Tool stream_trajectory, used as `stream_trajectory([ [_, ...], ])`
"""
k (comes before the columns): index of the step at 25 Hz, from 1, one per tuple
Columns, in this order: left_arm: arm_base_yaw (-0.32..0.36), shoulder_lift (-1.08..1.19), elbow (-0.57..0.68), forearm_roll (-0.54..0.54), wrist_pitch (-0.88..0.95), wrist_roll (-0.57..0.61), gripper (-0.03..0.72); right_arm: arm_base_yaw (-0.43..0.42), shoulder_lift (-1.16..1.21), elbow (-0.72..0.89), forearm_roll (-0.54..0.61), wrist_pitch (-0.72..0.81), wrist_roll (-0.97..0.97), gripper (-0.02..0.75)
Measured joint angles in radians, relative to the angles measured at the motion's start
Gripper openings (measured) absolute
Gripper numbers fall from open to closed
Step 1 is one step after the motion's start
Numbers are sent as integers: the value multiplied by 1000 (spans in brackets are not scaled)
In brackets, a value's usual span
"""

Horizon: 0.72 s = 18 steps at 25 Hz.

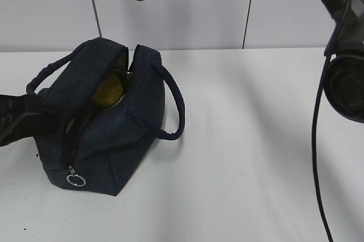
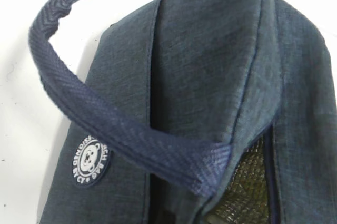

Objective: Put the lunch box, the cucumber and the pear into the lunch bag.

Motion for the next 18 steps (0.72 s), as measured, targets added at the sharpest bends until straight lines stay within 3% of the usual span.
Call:
stream_trajectory([
  [18,0,0,0,-3,1,0,-19,0,0,0,-73,0,-61,370],
])
